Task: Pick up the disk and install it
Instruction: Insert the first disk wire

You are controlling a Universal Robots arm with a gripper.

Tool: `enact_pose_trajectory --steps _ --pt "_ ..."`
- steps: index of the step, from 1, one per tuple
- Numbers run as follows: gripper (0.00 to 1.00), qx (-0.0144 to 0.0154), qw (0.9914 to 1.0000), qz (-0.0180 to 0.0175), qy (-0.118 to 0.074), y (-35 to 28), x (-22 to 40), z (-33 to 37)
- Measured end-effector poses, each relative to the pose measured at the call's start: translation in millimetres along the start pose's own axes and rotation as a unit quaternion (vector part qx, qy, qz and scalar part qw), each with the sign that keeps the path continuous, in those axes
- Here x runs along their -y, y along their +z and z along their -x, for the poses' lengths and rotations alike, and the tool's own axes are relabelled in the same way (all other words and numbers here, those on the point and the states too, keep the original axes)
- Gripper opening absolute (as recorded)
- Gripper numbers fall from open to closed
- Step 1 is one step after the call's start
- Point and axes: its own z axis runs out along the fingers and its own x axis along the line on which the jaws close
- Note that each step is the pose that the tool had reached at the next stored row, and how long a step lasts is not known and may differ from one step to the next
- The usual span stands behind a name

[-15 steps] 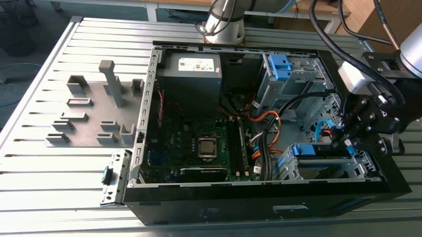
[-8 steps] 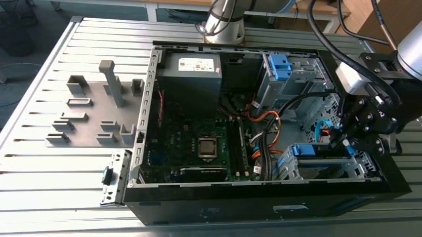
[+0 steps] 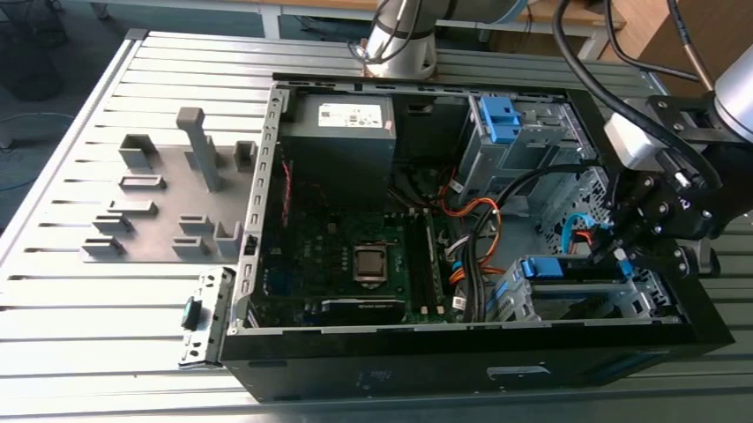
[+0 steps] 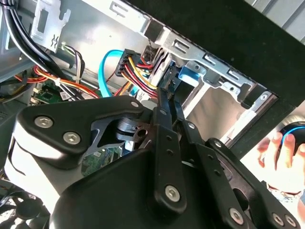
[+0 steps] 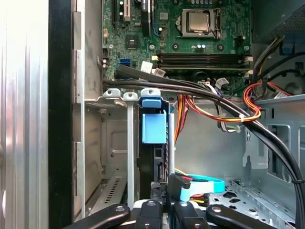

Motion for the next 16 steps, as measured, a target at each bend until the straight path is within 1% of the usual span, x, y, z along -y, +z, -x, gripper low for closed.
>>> enact_pose_trajectory --steps 3,11,16 --pt "0.16 0.0007 1.0 -0.0001 0.0 0.7 0.2 0.0" --pt "0.16 0.0003 1.0 0.0003 0.0 6.4 0.5 -0.1" --pt "0.16 0.0004 1.0 0.0003 0.0 7.8 0.5 -0.2"
